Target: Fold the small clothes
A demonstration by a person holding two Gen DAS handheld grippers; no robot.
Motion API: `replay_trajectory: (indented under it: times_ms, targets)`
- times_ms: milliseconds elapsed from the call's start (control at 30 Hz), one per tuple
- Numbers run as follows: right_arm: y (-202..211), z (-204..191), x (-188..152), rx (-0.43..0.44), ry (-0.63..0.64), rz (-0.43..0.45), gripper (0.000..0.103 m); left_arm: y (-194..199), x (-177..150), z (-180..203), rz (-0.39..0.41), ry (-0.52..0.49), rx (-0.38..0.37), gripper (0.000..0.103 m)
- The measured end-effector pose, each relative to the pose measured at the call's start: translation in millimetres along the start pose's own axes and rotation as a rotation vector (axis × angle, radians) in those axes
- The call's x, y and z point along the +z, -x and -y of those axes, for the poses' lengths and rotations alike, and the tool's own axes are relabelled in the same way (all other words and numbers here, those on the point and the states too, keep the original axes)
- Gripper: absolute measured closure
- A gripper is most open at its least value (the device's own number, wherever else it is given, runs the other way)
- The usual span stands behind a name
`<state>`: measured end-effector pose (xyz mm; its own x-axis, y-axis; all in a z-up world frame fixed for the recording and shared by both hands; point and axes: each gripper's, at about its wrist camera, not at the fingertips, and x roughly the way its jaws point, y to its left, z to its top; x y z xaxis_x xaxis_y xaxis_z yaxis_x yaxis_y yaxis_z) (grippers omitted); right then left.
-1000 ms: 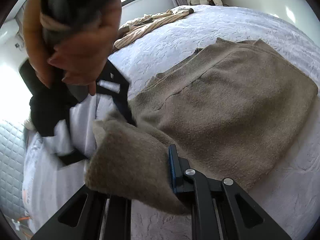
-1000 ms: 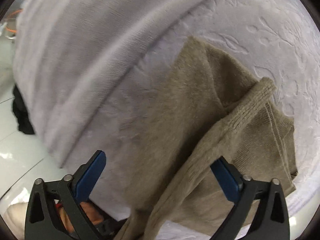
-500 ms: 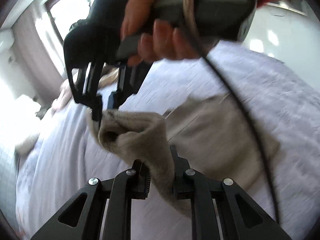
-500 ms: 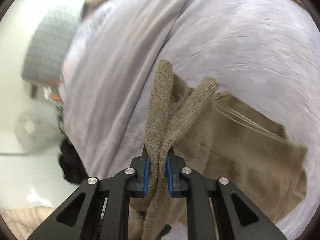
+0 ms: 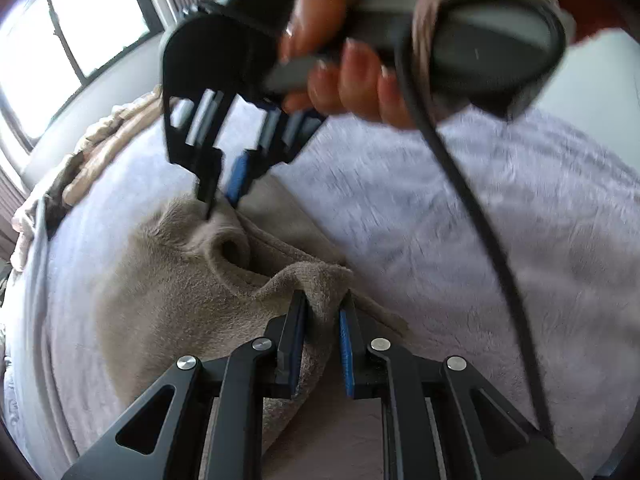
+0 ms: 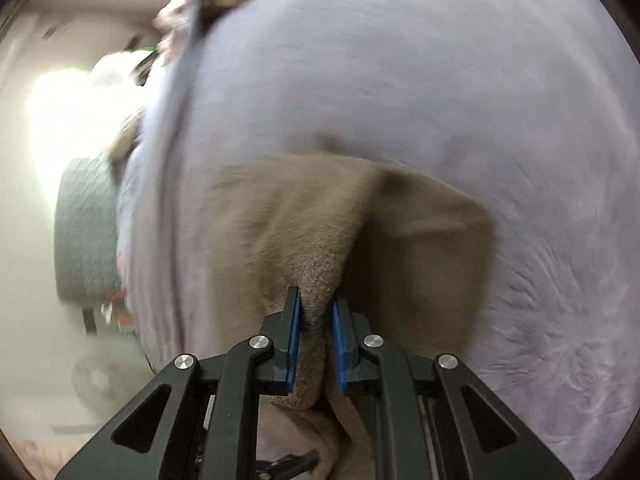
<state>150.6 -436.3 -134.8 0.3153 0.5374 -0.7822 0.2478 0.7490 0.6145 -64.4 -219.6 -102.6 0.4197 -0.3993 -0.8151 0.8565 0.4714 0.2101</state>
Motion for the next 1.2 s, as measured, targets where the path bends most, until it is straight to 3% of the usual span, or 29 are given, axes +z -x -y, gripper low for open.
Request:
replay_trajectory:
  times_ms: [133, 333, 400, 533, 567, 633, 700, 733, 767, 800, 833, 867, 967, 1100, 1133, 1167, 1200]
  targets:
    - [-14, 35, -6, 0.070, -0.093, 0.032, 0.087, 2, 1, 3, -0.001, -0.015, 0.007, 0.086]
    - [39, 38, -7, 0.142, 0.007, 0.111, 0.089, 8, 13, 8, 0.045, -0.055, -0.013, 0.086]
    - [45, 48, -8, 0.107, 0.006, 0.116, 0.089, 0, 11, 13, 0.021, -0.068, -0.027, 0.086]
    - [30, 84, -13, -0.053, -0.067, 0.067, 0.094, -8, 1, 16, -0.020, -0.057, -0.044, 0.086]
    - [21, 91, -18, -0.068, -0.093, 0.055, 0.094, -7, 0, 12, -0.022, -0.045, -0.050, 0.086]
    - [21, 105, -27, -0.017, -0.151, 0.071, 0.090, -1, 0, 2, -0.022, -0.012, -0.064, 0.085]
    - [32, 113, -34, 0.067, -0.203, 0.136, 0.089, 7, 1, -7, -0.030, 0.019, -0.041, 0.059]
    - [37, 116, -37, 0.104, -0.220, 0.154, 0.087, 14, 0, -13, -0.018, 0.037, -0.002, 0.025]
    - [42, 117, -37, 0.139, -0.230, 0.174, 0.075, 24, -1, -21, 0.020, 0.055, 0.032, 0.017]
    - [48, 116, -36, 0.162, -0.230, 0.195, 0.064, 31, -3, -26, 0.040, 0.066, 0.038, 0.017]
    - [52, 111, -33, 0.176, -0.220, 0.213, 0.038, 37, -4, -34, 0.041, 0.078, 0.030, 0.017]
    - [56, 106, -28, 0.189, -0.202, 0.228, 0.030, 41, -4, -43, 0.031, 0.098, 0.023, 0.017]
    - [47, 92, -11, 0.210, -0.161, 0.207, 0.033, 42, -10, -83, 0.000, 0.221, 0.008, 0.017]
    - [16, 75, 11, 0.190, -0.141, 0.134, 0.044, 13, -31, -178, -0.097, 0.570, 0.024, 0.017]
    - [9, 74, 12, 0.168, -0.142, 0.121, 0.050, 5, -37, -196, -0.117, 0.649, 0.042, 0.017]
    - [6, 72, 17, 0.146, -0.147, 0.110, 0.072, -7, -45, -223, -0.140, 0.743, 0.072, 0.017]
    - [2, 68, 19, 0.133, -0.148, 0.102, 0.075, -17, -52, -238, -0.157, 0.798, 0.085, 0.017]
